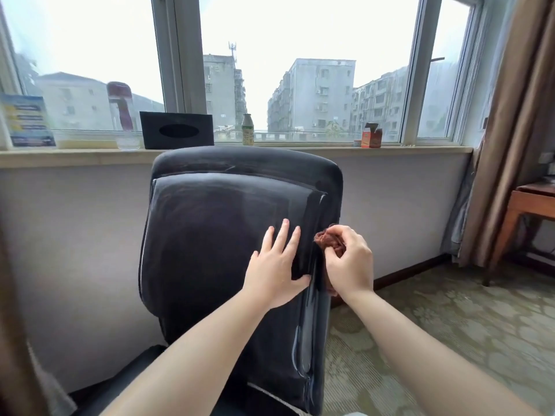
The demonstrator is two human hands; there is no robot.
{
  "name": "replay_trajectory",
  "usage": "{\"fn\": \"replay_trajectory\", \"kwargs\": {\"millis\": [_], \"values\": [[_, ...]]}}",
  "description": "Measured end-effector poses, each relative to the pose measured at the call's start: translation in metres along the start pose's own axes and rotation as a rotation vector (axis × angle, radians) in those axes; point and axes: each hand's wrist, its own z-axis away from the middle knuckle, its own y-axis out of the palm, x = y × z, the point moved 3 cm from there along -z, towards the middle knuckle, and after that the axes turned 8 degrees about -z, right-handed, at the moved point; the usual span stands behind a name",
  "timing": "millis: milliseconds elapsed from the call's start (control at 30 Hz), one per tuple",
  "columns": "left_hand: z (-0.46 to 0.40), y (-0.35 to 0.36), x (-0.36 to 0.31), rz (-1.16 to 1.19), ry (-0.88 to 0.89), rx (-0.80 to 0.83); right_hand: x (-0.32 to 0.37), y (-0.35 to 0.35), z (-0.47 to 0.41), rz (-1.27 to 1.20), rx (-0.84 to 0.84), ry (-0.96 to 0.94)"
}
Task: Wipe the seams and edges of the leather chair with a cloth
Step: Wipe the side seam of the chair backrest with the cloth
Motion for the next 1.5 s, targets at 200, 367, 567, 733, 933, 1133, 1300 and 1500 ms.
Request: {"fn": "replay_trajectory", "kwargs": {"millis": [200, 367, 567, 733, 933, 1133, 1300, 1500], "values": [[-0.005, 0.001, 0.013, 0.002, 0.077, 0.13, -0.004, 0.008, -0.002, 0.002, -0.02, 0.011], [-0.015, 0.014, 0.022, 0.097, 0.071, 0.179, -0.013, 0.021, -0.019, 0.079, 0.022, -0.018], [-0.017, 0.029, 0.042, 0.015, 0.102, 0.249, -0.034, 0.044, -0.001, 0.118, 0.082, 0.001], [-0.014, 0.043, 0.048, -0.039, 0.119, 0.226, -0.058, 0.057, 0.039, 0.126, 0.147, -0.003], [-0.006, 0.054, 0.053, -0.076, 0.145, 0.175, -0.042, 0.052, 0.037, 0.054, -0.017, -0.162], [0.011, 0.066, 0.056, -0.044, 0.153, 0.166, -0.067, 0.075, 0.085, 0.24, 0.228, -0.462], [0.025, 0.071, 0.051, -0.018, 0.127, 0.146, -0.083, 0.075, 0.115, 0.288, 0.408, -0.544], [0.027, 0.078, 0.046, 0.017, 0.073, 0.106, -0.06, 0.065, 0.078, 0.183, 0.163, -0.355]]}}
